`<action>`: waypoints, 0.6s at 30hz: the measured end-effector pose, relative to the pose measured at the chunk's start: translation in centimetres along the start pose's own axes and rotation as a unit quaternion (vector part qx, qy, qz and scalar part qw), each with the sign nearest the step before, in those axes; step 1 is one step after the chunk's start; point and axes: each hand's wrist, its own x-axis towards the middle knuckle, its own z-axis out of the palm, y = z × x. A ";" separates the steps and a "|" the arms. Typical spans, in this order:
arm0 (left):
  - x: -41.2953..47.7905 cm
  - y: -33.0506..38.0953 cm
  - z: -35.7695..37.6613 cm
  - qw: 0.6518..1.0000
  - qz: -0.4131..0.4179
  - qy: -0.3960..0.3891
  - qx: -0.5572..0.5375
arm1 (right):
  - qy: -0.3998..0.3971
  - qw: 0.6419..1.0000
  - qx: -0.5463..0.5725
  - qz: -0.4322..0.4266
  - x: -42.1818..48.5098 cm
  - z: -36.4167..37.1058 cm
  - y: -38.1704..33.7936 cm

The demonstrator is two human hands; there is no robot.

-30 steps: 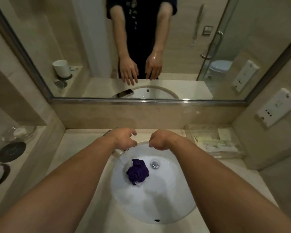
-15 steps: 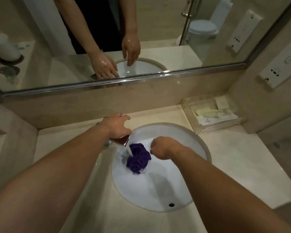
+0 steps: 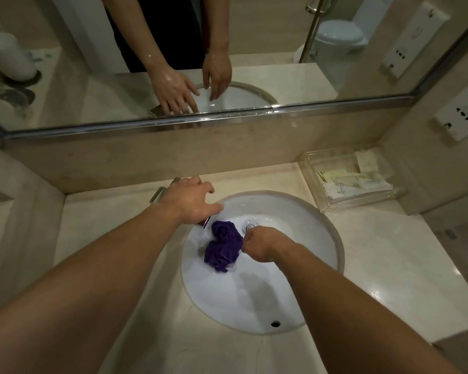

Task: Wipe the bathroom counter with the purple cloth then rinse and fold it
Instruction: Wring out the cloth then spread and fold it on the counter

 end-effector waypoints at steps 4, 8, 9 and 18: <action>-0.1 1.4 0.2 0.996 0.016 0.022 0.081 | -0.018 0.999 -0.021 -0.022 0.4 0.7 -0.2; -1.2 5.9 3.4 0.979 0.147 0.113 0.080 | -0.025 0.998 -0.049 -0.030 1.5 1.7 1.1; -1.5 7.0 5.0 0.979 0.160 0.111 0.051 | -0.027 0.998 -0.056 -0.030 2.0 1.9 1.6; -1.0 5.8 18.5 0.917 -0.282 -0.035 -0.279 | -0.010 0.999 -0.029 -0.021 8.7 2.5 7.3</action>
